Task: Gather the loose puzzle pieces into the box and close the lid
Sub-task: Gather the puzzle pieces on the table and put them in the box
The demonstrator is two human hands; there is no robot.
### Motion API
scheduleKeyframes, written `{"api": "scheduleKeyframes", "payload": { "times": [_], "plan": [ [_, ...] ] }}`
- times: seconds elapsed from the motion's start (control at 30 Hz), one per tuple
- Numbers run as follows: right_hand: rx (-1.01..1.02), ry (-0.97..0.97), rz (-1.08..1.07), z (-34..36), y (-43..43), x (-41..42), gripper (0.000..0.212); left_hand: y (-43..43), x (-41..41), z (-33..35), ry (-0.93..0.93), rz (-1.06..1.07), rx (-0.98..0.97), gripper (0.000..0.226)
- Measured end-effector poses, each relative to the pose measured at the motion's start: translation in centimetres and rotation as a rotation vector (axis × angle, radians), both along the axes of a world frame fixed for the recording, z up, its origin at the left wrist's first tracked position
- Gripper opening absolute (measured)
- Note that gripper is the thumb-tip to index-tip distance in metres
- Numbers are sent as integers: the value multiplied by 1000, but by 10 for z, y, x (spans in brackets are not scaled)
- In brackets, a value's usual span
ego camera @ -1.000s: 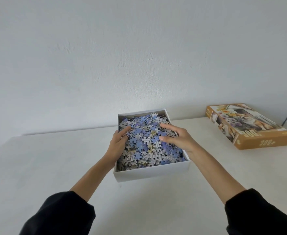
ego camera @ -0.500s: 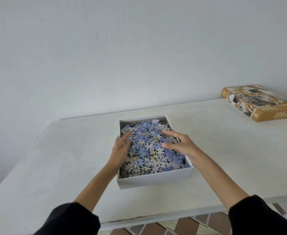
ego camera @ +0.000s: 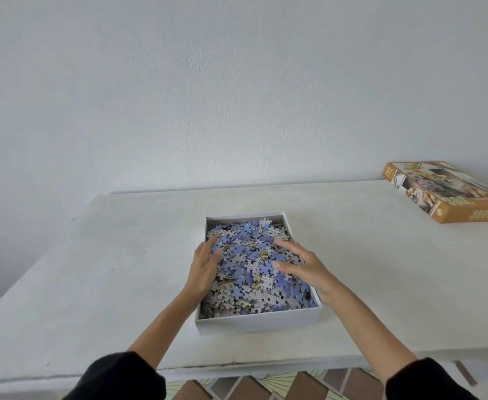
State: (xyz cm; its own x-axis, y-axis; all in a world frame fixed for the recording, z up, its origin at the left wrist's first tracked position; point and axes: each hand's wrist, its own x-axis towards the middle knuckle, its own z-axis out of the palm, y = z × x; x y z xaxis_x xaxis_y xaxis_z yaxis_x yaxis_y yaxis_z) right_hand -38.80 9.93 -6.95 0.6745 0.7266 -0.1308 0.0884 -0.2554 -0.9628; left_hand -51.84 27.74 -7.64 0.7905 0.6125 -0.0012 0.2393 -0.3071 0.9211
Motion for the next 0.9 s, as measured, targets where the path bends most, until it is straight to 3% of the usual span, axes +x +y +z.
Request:
{"api": "scheduleKeyframes", "payload": {
  "times": [0.13, 0.27, 0.37, 0.47, 0.6, 0.77, 0.9],
  "plan": [
    [-78, -98, 12, 0, -4, -1, 52, -7, 1, 2, 195, 43, 426, 42],
    [-98, -428, 109, -2, -7, -3, 52, -26, -5, 5, 40, -79, 750, 29],
    [-128, -643, 214, -10, 2, -13, 49, -42, -9, -2, 80, -111, 786, 29],
    [-214, -844, 263, -17, 15, -12, 48, -41, -5, -12, 212, -195, 842, 44],
    [-252, -873, 285, -7, 30, 8, 43, -25, 9, -5, 357, -287, 821, 51],
    [-131, -892, 133, 4, 30, 21, 38, -20, 18, 4, 130, -20, 908, 32],
    [-479, -952, 273, -16, 30, 18, 59, -20, 18, -16, 350, -162, 853, 49]
  ]
}}
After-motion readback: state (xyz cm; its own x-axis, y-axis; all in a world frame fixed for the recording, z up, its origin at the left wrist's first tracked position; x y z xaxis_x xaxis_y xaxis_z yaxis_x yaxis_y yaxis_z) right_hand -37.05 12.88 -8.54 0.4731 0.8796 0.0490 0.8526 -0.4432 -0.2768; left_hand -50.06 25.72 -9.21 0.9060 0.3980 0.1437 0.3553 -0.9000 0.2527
